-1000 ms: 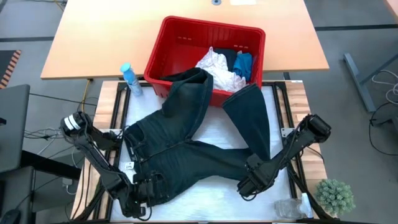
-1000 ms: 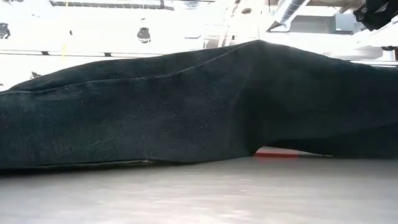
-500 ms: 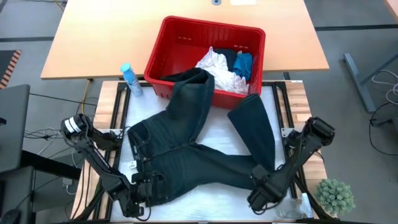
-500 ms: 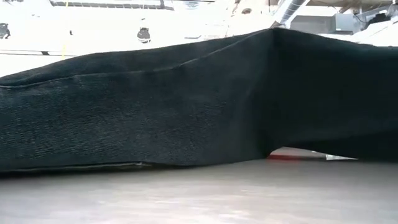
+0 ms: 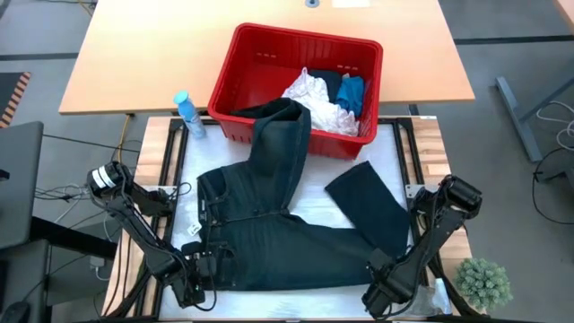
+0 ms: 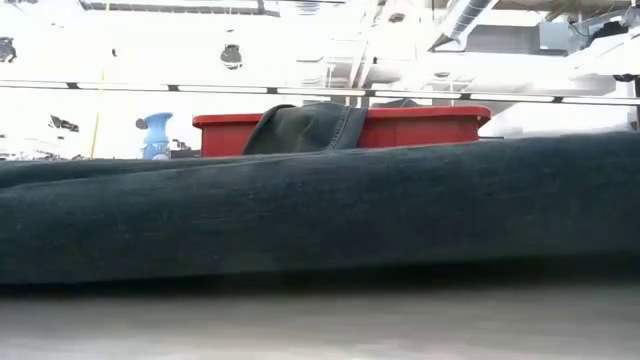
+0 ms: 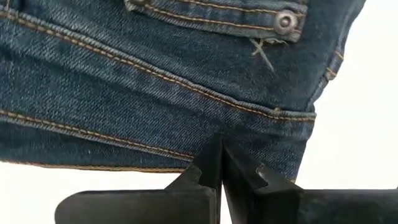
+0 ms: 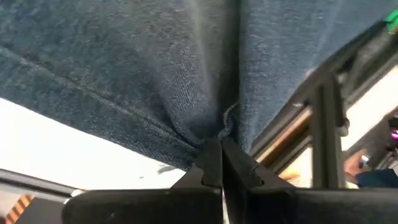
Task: Fold Laundry from Bin
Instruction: Fold the black pants from the red bin
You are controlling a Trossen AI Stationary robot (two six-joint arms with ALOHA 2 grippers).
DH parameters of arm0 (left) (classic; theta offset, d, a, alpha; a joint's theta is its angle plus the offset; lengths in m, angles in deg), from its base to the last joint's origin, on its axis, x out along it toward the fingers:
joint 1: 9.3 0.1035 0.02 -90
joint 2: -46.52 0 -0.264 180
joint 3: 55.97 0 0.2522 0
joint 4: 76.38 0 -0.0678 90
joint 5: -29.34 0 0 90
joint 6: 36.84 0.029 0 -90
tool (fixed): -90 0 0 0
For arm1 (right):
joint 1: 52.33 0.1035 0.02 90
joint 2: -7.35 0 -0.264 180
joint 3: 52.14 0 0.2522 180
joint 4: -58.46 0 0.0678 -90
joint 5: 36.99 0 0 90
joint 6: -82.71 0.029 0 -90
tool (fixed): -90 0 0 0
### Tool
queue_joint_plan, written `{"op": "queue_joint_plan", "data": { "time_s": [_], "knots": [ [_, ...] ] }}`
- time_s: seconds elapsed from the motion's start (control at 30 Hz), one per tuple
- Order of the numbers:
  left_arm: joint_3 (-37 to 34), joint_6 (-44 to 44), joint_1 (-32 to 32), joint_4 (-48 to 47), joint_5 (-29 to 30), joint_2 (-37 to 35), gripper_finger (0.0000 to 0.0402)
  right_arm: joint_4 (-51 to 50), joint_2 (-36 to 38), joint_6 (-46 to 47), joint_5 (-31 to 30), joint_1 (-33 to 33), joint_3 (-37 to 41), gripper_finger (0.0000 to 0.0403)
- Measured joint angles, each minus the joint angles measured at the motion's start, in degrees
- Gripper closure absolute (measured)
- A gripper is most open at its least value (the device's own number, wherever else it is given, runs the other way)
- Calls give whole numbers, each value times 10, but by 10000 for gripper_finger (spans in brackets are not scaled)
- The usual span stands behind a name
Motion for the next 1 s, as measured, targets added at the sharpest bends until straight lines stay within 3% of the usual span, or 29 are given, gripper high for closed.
{"op": "queue_joint_plan", "data": {
  "time_s": [0.17,0.43,0.57,0.8,0.93,1.0],
  "knots": [
    [-3,-66,-6,-25,8,-41,401,79,-2,-49,-30,-3,0,361],
    [12,-120,5,-51,176,-129,401,126,0,-81,-37,-10,-17,302],
    [12,-97,27,-28,210,-124,401,115,0,-120,-62,-13,-62,260],
    [12,-39,65,-8,217,-89,401,-49,0,-122,-217,-65,-182,208],
    [-2,-36,74,20,216,-80,401,-114,1,-124,-349,-119,-230,200],
    [-25,-39,74,53,215,-77,401,-121,2,-130,-380,-157,-227,201]
  ]
}}
